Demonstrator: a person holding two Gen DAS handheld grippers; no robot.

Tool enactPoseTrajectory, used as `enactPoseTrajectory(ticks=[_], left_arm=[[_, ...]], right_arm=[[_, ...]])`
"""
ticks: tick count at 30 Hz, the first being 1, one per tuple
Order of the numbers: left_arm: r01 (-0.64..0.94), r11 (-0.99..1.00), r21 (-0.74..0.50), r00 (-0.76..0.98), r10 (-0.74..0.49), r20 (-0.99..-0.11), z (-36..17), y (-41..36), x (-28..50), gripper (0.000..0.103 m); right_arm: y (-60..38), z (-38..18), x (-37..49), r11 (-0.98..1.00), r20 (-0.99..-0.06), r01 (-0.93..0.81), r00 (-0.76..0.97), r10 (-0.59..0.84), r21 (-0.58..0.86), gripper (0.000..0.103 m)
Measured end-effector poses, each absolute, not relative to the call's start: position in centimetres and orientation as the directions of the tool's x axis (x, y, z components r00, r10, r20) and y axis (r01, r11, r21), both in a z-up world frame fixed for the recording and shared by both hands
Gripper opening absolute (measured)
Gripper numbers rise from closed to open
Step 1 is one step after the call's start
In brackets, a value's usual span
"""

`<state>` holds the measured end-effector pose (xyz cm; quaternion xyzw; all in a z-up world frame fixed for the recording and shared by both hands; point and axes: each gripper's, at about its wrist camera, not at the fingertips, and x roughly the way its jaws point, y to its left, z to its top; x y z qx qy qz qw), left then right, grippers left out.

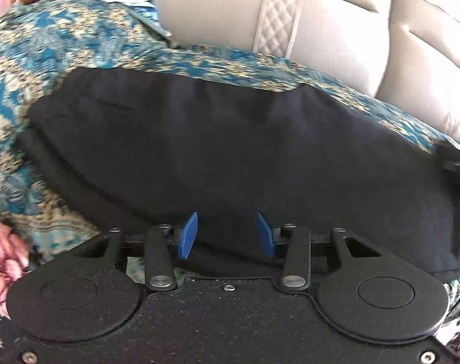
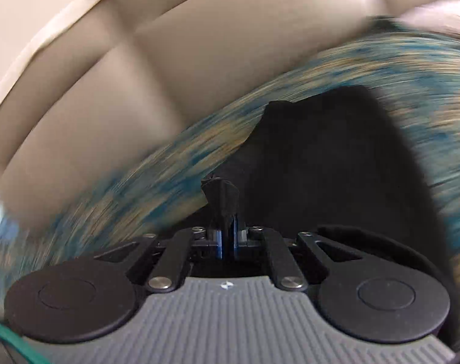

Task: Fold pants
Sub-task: 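Grasp the trouser edge with the right gripper and lift it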

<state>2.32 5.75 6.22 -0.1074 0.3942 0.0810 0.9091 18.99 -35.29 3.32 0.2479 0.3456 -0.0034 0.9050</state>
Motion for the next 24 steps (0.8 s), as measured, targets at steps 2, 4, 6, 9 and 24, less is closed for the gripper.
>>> enactPoseTrajectory(ticks=[2, 4, 6, 9, 24], left_arm=[[-0.251, 0.960, -0.127, 0.669, 0.077, -0.739, 6.3, 6.5, 1.8, 0.043], [-0.271, 0.955, -0.117, 0.662, 0.097, -0.743, 6.2, 7.3, 1.2, 0.043], [-0.292, 0.950, -0.110, 0.655, 0.115, -0.746, 6.2, 7.9, 0.8, 0.044], [-0.310, 0.944, -0.114, 0.648, 0.122, -0.752, 6.1, 8.6, 0.5, 0.045], [-0.258, 0.952, -0.164, 0.672, 0.055, -0.738, 6.4, 8.1, 1.9, 0.059]], right_arm=[[-29.8, 3.4, 18.6, 0.906, -0.619, 0.009, 0.733, 0.282, 0.422, 0.009], [-25.0, 3.6, 17.5, 0.907, -0.611, -0.152, 0.694, 0.380, 0.392, 0.009], [-21.6, 3.5, 16.3, 0.887, -0.610, -0.257, 0.650, 0.453, 0.384, 0.009], [-18.1, 3.4, 14.3, 0.869, -0.606, -0.353, 0.622, 0.495, 0.348, 0.009], [-15.0, 3.5, 7.5, 0.793, -0.590, -0.580, 0.581, 0.561, 0.184, 0.026]])
